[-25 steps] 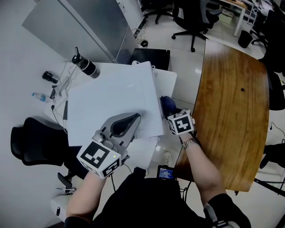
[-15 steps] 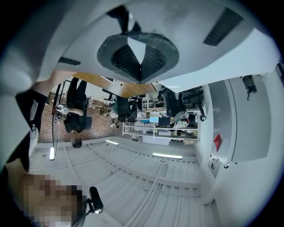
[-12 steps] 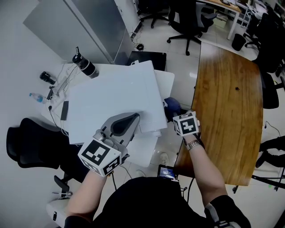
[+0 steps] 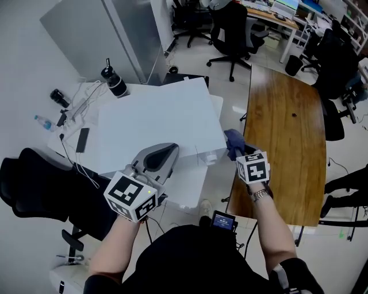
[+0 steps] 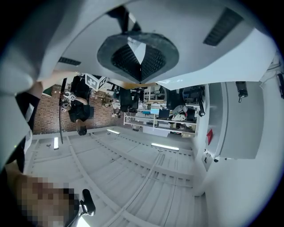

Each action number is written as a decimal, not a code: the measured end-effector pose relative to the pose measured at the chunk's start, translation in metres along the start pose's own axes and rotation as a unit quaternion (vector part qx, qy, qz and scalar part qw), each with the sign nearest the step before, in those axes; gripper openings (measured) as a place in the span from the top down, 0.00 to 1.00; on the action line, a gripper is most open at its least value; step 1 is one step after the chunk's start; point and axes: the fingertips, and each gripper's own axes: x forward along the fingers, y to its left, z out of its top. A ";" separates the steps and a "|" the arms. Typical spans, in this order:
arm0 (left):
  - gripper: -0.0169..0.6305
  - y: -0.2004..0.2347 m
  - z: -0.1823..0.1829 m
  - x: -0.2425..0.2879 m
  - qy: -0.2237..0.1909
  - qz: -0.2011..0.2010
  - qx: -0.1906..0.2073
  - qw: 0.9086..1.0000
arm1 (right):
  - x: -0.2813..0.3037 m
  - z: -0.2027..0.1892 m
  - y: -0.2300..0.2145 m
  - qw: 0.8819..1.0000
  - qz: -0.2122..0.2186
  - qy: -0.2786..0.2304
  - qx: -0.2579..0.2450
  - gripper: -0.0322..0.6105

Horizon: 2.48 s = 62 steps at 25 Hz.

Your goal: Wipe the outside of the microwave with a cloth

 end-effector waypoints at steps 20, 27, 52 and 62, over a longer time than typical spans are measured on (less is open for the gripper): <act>0.97 0.023 -0.041 -0.167 -0.034 0.053 -0.028 0.998 | -0.106 -0.007 0.185 0.995 0.038 -0.041 -0.078 0.84; 0.97 0.044 -0.058 -0.228 -0.037 0.097 -0.038 0.994 | -0.093 0.006 0.294 0.982 0.118 -0.058 -0.136 0.84; 0.97 0.114 -0.090 -0.359 -0.028 0.215 -0.051 0.975 | 0.011 0.049 0.485 0.954 0.204 -0.072 -0.208 0.84; 0.97 0.119 -0.092 -0.347 -0.025 0.190 -0.052 0.980 | 0.013 0.052 0.473 0.960 0.176 -0.074 -0.204 0.84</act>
